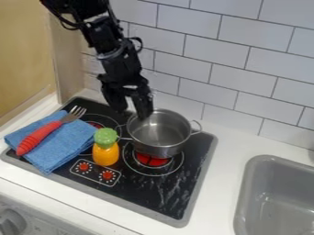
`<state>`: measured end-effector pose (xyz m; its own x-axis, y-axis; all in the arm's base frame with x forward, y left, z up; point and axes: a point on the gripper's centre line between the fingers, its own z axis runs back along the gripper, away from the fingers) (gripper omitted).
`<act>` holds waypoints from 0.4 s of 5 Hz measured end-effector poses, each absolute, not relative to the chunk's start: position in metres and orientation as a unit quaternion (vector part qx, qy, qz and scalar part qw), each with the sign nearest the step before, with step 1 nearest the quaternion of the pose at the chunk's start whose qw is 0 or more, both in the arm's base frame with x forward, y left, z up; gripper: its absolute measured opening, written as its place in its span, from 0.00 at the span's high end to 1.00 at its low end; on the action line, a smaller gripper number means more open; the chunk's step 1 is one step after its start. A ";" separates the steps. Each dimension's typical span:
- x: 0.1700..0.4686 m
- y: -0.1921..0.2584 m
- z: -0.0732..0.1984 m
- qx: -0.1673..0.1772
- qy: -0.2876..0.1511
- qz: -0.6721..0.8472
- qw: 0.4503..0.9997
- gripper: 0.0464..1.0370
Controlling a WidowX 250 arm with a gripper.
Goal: Move the silver pot to the bottom right corner of the stove
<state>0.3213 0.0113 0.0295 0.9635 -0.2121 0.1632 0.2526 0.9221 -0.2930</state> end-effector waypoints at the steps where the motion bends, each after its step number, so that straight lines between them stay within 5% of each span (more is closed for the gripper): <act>1: 0.321 0.011 0.019 -0.152 -0.054 -0.113 0.980 0.08; 2: 0.320 0.005 0.009 -0.151 -0.039 -0.116 0.981 0.39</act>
<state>0.3202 0.0055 0.0086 0.9698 -0.2164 0.1122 0.2402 0.9273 -0.2873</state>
